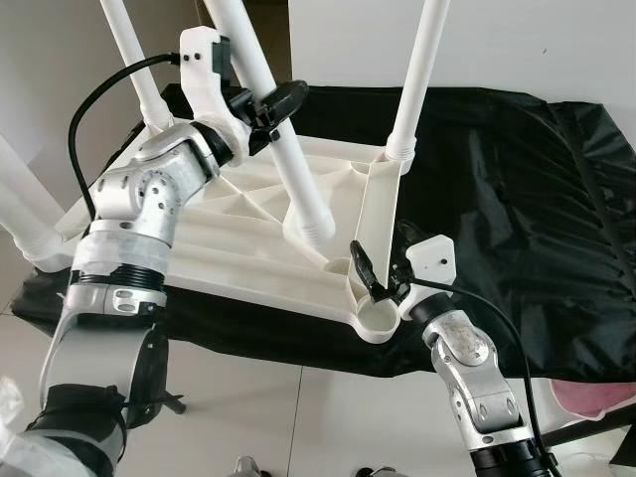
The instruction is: Building children table
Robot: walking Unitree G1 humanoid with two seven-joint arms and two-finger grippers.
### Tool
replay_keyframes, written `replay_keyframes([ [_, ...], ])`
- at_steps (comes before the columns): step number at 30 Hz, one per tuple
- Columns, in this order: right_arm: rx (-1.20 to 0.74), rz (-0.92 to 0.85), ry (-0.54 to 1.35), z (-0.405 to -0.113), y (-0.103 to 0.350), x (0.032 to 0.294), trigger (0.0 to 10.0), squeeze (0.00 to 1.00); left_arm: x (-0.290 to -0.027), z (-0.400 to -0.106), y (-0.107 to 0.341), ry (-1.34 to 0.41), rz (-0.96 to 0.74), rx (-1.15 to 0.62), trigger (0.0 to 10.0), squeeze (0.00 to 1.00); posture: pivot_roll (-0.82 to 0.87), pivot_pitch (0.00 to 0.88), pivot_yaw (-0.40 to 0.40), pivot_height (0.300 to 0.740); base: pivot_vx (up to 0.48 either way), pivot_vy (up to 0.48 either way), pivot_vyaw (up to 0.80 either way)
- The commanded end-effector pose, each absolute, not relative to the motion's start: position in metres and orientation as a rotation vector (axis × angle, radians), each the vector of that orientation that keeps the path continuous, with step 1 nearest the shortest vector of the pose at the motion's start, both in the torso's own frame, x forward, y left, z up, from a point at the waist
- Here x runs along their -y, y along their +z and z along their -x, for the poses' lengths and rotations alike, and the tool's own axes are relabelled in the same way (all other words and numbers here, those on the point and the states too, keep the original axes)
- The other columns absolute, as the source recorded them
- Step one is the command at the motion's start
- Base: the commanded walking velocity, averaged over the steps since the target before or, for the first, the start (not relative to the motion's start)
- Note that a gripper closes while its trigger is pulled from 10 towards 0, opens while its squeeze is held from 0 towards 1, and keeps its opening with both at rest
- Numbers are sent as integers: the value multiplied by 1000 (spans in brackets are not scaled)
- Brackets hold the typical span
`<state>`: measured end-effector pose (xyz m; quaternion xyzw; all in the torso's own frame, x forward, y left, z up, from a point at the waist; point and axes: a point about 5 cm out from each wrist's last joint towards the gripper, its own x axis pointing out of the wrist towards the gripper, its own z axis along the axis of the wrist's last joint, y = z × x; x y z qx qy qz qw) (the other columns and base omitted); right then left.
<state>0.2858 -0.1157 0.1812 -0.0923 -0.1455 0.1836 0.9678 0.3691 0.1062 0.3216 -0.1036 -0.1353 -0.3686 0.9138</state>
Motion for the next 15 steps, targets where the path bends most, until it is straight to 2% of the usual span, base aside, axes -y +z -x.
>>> replay_keyframes([
  [1,286,177,395,-285,184,110,10000,0,-105,-366,325,-740,173,319,10000,0,-21,111,55,740,0,0,0],
  [7,271,178,415,-289,189,105,10000,0,-93,-361,321,-735,106,344,10000,0,-14,115,55,740,0,0,0],
  [8,269,175,426,-291,193,103,10000,0,-85,-357,317,-747,77,345,10000,0,-11,119,53,740,0,0,0],
  [11,269,175,426,-291,193,103,10000,0,-85,-357,317,-747,77,345,10000,0,-11,119,53,740,0,0,0],
  [15,271,179,435,-299,203,97,10000,0,-67,-349,313,-779,18,360,10000,0,-5,125,54,740,0,0,0],
])
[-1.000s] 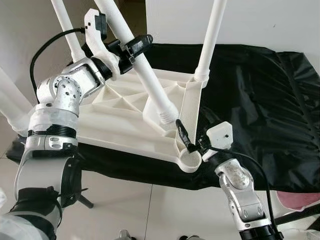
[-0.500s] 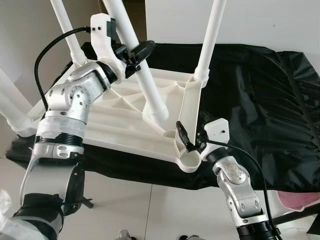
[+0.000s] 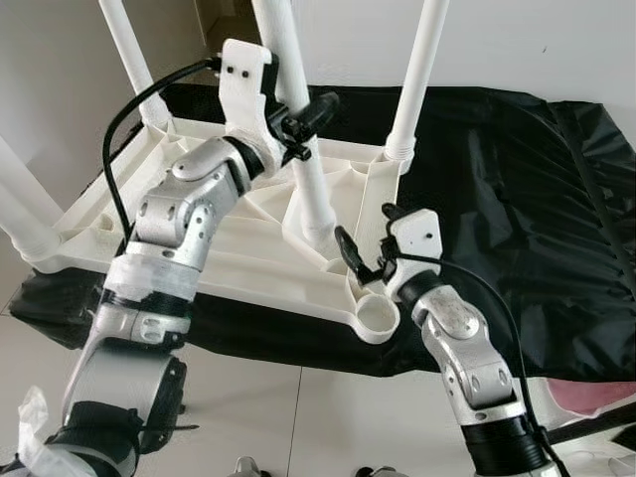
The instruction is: Building children table
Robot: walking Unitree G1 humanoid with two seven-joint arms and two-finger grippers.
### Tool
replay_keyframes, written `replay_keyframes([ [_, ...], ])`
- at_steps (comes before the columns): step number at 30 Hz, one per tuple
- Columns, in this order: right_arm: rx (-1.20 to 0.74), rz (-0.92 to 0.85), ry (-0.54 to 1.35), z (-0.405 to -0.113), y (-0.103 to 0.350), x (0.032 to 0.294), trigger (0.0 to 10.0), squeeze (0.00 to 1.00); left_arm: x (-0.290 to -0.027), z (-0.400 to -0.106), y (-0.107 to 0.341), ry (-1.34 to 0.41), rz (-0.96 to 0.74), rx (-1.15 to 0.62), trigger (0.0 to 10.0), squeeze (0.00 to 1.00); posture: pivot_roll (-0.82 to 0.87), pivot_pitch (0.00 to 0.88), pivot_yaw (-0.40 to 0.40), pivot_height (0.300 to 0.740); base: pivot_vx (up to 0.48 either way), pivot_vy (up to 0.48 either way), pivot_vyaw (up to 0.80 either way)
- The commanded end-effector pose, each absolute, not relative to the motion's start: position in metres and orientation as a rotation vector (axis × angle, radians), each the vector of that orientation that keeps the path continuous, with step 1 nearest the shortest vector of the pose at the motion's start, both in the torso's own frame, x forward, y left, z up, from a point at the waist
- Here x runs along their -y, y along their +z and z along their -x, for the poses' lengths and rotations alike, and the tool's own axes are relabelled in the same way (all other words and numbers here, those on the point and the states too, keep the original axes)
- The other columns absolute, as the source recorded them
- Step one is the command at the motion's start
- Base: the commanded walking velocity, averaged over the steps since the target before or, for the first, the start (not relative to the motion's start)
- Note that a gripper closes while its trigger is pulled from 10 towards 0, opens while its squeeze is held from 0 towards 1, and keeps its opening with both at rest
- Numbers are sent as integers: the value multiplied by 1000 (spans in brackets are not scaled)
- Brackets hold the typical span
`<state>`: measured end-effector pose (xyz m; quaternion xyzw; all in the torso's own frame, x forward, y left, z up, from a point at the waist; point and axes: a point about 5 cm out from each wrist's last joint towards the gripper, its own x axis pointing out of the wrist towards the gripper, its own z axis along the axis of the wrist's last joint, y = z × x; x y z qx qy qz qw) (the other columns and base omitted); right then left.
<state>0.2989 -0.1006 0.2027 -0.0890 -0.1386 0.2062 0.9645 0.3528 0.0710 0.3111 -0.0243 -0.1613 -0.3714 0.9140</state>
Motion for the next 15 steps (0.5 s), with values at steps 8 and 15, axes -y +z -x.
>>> replay_keyframes([
  [8,220,193,464,-313,202,81,10000,0,-39,-334,312,-826,14,392,10000,0,9,131,52,740,0,0,0],
  [15,218,185,483,-319,202,72,10000,0,-31,-330,317,-834,40,413,10000,0,16,131,52,740,0,0,0],
])
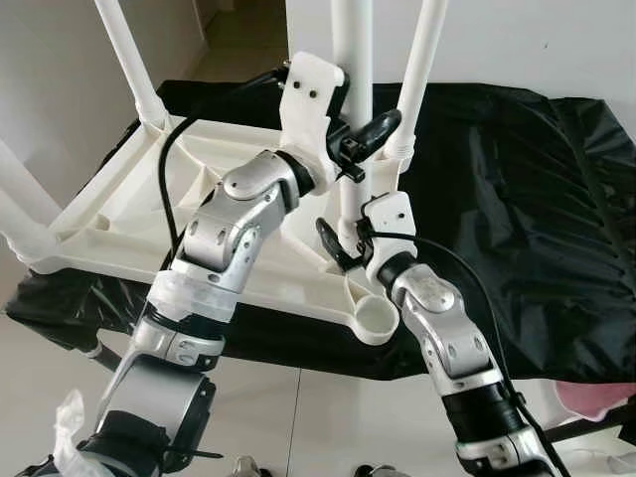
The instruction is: Building children table
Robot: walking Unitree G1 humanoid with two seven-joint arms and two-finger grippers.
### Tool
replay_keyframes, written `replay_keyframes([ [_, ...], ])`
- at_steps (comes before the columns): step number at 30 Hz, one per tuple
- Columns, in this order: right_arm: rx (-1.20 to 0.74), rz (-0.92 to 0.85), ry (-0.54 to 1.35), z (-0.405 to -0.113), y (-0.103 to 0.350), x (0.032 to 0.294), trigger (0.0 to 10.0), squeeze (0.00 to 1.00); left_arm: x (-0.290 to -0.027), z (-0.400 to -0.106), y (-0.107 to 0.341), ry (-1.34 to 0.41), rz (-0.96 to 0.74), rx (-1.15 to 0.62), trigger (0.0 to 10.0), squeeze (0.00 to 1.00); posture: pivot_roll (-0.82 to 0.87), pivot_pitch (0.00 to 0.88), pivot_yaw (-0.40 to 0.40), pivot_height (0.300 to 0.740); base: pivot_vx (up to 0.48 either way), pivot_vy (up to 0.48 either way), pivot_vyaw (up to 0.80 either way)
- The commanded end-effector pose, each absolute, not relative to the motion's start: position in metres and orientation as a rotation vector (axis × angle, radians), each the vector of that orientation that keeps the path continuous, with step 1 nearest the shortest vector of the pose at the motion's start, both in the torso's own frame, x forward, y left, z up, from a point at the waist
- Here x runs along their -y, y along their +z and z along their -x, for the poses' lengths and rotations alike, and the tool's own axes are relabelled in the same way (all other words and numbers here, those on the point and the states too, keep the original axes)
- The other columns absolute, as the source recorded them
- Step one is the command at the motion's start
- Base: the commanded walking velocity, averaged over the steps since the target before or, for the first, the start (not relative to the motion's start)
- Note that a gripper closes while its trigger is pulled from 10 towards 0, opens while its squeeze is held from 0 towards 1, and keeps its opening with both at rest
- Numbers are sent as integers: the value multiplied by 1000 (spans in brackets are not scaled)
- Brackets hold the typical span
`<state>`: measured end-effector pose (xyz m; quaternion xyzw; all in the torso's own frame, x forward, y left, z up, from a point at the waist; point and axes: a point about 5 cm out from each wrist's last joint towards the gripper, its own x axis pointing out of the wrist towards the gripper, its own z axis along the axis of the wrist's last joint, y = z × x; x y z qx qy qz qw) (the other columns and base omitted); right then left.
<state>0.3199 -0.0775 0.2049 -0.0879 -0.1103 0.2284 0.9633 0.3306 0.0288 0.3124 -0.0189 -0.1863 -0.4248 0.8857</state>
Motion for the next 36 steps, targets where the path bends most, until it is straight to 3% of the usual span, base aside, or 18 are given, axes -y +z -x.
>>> replay_keyframes([
  [1,218,190,479,-321,202,72,10000,0,-29,-329,318,-834,41,416,10000,0,16,131,52,740,0,0,0],
  [15,225,219,432,-336,206,75,10000,0,-25,-323,321,-847,38,426,10000,0,27,126,50,740,0,0,0],
  [16,224,219,434,-337,206,75,9255,0,-25,-323,320,-849,33,427,10000,0,28,124,52,740,0,0,0],
  [17,225,221,435,-337,206,75,7176,0,-25,-322,320,-852,30,426,10000,0,28,124,52,740,0,0,0],
  [18,225,221,435,-337,206,75,7176,0,-25,-322,320,-852,30,426,10000,0,28,124,52,740,0,0,0],
  [19,225,221,436,-337,206,75,3843,0,-25,-322,320,-854,26,427,10000,0,29,120,52,740,0,0,0],
  [20,225,221,436,-337,206,75,3843,0,-25,-322,320,-854,26,427,10000,0,29,120,52,740,0,0,0],
  [21,226,230,436,-338,205,75,0,0,-25,-322,320,-856,25,425,10000,0,30,118,53,740,0,0,0],
  [30,224,201,441,-337,203,73,0,0,-23,-321,318,-864,4,419,10000,0,30,108,56,740,0,0,0],
  [35,209,95,411,-334,202,73,0,0,-19,-314,316,-938,17,413,10000,0,27,101,60,740,0,0,0],
  [36,204,63,402,-333,203,74,10000,0,-19,-313,316,-954,46,402,10000,1000,25,96,60,740,0,0,0],
])
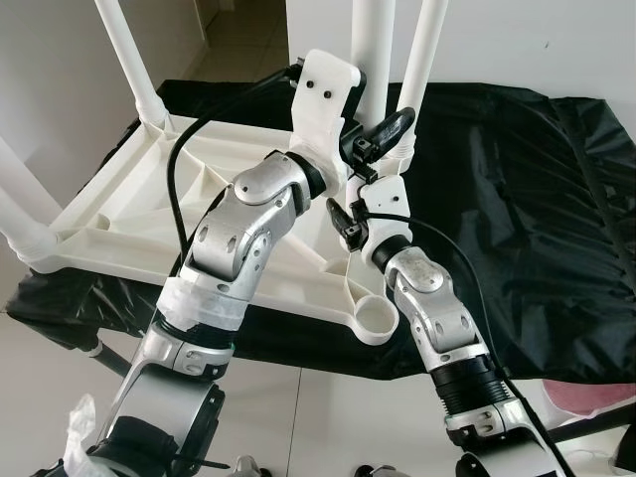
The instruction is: Building children table
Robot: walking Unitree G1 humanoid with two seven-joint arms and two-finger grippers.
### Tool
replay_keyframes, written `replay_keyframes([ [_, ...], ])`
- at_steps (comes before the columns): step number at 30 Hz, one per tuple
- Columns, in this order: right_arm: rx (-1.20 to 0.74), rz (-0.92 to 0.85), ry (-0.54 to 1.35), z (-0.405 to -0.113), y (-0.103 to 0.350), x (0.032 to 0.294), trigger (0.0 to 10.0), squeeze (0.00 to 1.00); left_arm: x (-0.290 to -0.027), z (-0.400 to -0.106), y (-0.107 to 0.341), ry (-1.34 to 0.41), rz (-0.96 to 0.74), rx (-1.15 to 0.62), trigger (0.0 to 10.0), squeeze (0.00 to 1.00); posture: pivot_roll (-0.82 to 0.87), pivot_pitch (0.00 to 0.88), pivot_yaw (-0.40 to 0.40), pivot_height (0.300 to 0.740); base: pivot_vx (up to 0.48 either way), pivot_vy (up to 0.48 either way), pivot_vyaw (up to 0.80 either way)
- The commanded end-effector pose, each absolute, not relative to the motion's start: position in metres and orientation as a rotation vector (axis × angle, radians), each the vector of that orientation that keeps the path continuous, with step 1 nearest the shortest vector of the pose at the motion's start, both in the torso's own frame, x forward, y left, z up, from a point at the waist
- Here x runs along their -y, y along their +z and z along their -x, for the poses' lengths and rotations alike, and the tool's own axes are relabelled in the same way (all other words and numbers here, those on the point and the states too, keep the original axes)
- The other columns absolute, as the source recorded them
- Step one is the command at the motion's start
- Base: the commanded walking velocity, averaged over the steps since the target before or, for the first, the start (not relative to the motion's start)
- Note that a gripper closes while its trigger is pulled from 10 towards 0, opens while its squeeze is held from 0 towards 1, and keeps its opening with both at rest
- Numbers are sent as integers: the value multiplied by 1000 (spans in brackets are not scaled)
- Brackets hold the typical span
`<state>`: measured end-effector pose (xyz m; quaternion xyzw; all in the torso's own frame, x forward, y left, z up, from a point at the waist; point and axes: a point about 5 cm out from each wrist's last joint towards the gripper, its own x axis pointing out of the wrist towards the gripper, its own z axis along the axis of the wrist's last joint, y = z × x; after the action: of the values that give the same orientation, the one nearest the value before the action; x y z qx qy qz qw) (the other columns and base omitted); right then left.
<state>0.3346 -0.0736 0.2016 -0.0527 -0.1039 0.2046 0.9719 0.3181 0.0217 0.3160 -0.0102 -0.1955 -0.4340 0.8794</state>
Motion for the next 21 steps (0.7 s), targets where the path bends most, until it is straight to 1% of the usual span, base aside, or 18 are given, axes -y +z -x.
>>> replay_keyframes([
  [1,200,42,395,-333,203,74,10000,0,-19,-311,316,-971,65,401,10000,1000,25,96,60,740,0,0,0],
  [4,198,32,391,-333,203,74,10000,0,-19,-310,317,-981,77,401,10000,1000,25,93,57,740,0,0,0],
  [8,183,-34,360,-333,203,77,10000,0,-20,-306,320,-1005,91,427,10000,1000,27,91,54,740,0,0,0],
  [9,176,-74,329,-334,203,81,10000,0,-22,-303,324,-1023,118,442,10000,0,24,89,46,740,0,0,0],
  [16,168,-109,259,-336,202,94,10000,0,-30,-302,325,-1013,137,458,10000,0,23,88,41,740,0,0,0],
  [17,168,-117,222,-337,201,102,10000,0,-37,-305,322,-988,126,448,10000,0,23,88,41,740,0,0,0],
  [21,171,-124,193,-336,201,109,10000,0,-44,-307,318,-969,119,432,10000,0,21,87,42,740,0,0,0],
])
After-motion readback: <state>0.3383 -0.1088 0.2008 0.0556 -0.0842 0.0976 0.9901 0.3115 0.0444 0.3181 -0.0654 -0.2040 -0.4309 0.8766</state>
